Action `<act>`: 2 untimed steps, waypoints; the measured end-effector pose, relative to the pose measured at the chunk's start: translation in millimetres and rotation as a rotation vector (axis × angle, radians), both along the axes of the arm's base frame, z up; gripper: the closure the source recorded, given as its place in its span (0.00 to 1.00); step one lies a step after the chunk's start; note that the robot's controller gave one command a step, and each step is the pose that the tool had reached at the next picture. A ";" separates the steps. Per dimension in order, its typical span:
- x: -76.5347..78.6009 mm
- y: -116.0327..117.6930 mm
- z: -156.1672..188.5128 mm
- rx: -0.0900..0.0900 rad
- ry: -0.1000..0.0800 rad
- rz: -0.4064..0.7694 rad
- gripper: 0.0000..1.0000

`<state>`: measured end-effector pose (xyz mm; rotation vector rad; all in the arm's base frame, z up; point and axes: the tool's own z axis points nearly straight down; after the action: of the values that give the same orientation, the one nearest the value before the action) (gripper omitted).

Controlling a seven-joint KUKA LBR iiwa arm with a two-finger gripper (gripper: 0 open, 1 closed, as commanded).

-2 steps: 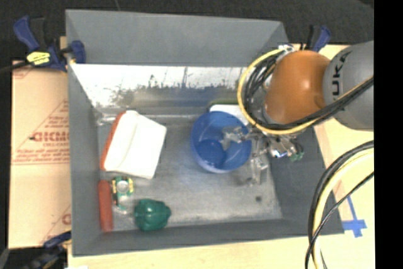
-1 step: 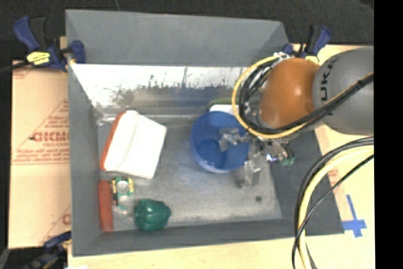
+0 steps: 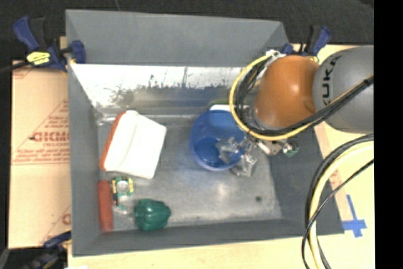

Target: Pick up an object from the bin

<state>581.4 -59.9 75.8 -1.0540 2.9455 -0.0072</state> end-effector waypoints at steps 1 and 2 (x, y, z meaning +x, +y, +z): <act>0.0 0.0 0.0 0.000 0.000 -0.001 1.00; 2.6 0.9 9.9 0.002 -0.012 -0.003 1.00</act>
Offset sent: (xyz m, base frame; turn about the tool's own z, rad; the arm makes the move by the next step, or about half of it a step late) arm 0.0000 0.0000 0.0118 0.0006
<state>584.1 -59.0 85.6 -1.0459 2.9358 -0.0098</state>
